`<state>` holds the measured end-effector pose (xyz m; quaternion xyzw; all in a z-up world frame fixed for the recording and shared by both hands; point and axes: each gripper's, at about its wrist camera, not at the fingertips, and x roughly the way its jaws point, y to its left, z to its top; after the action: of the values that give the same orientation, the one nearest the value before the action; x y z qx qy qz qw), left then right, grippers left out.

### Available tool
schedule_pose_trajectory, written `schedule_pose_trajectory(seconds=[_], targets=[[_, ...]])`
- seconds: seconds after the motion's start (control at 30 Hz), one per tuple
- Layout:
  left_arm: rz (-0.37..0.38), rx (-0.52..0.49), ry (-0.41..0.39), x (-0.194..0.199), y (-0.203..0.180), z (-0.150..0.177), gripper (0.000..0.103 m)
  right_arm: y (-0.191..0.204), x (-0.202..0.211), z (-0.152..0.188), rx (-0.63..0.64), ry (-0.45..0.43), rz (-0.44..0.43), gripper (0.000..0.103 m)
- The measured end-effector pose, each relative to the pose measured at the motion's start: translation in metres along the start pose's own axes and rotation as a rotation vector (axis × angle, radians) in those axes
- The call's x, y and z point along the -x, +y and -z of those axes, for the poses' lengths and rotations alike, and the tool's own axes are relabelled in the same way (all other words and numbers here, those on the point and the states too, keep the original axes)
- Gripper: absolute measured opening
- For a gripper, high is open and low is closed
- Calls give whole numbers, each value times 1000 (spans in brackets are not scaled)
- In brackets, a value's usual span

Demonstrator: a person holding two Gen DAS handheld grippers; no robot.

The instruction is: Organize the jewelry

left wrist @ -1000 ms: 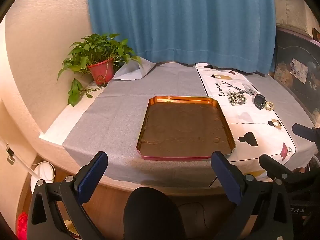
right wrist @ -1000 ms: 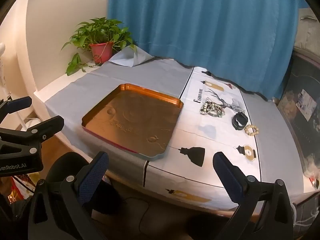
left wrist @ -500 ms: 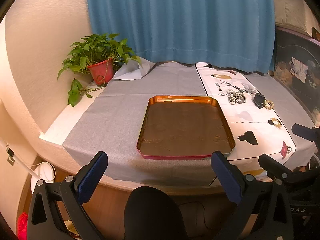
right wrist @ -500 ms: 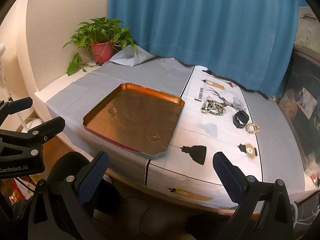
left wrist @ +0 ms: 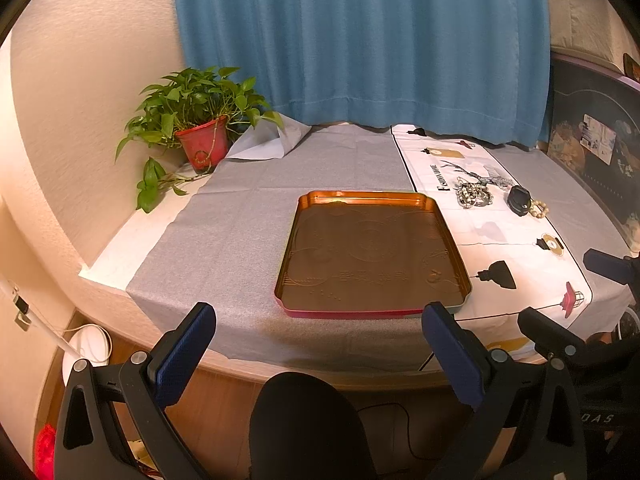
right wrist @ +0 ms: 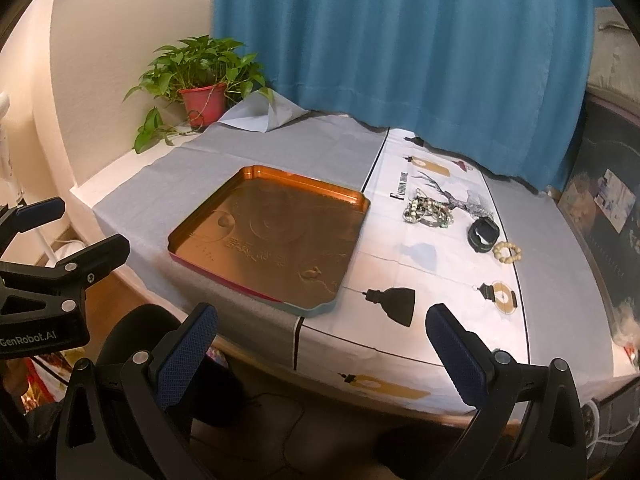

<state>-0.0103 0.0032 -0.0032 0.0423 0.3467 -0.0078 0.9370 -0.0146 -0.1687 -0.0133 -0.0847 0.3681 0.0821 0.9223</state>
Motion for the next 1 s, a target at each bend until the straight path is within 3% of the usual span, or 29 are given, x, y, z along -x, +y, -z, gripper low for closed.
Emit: schedule_pose_trajectory(seconds=[1.0], targets=[[-1, -3, -3, 0, 0, 0, 102, -8, -2, -1, -9, 5, -28, 103]])
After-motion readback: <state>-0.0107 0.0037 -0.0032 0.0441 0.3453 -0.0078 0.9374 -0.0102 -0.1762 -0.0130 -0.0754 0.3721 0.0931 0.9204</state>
